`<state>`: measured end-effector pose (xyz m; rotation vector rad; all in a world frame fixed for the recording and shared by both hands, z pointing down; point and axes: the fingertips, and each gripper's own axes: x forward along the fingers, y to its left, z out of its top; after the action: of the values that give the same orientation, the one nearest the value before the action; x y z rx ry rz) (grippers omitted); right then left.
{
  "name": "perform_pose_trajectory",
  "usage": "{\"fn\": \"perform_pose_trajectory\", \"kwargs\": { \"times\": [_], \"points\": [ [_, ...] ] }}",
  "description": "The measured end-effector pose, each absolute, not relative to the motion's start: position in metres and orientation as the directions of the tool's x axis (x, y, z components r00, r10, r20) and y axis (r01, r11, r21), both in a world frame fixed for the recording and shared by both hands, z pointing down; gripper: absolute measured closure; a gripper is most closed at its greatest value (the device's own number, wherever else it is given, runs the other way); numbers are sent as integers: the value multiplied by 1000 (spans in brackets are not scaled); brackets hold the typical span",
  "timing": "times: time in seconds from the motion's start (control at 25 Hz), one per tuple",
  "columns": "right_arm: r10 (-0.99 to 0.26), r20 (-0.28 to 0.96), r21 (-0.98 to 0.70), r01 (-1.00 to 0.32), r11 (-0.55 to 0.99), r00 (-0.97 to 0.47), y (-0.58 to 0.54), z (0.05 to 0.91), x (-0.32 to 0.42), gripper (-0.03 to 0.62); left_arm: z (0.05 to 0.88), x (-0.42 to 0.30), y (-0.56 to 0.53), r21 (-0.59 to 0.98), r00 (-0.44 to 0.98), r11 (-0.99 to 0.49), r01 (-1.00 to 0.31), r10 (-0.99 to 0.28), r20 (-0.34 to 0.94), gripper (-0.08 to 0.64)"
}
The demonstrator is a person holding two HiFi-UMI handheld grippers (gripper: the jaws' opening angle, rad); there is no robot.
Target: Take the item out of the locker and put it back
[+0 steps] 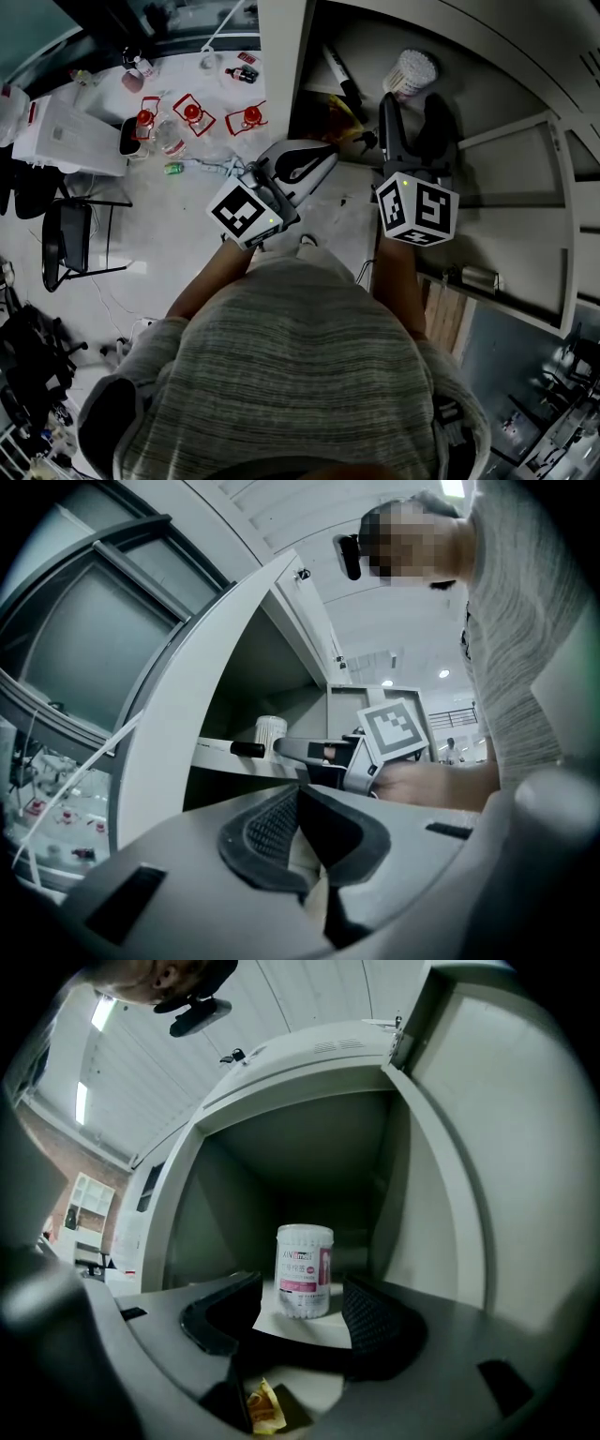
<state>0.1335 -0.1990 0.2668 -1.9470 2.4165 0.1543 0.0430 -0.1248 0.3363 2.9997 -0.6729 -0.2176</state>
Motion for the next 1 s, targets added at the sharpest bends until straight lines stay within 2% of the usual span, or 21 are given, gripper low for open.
{"fn": "perform_pose_trajectory", "kwargs": {
  "times": [0.52,1.0],
  "points": [
    [-973,-59,47,-975,219,-222,-171,298,131,334,338,51,-123,91,894,-905,-416,-425,-138,554],
    [-978,97,2,-982,189,-187,-187,376,134,351,353,50,-125,94,893,-899,-429,-437,-105,554]
  ]
}}
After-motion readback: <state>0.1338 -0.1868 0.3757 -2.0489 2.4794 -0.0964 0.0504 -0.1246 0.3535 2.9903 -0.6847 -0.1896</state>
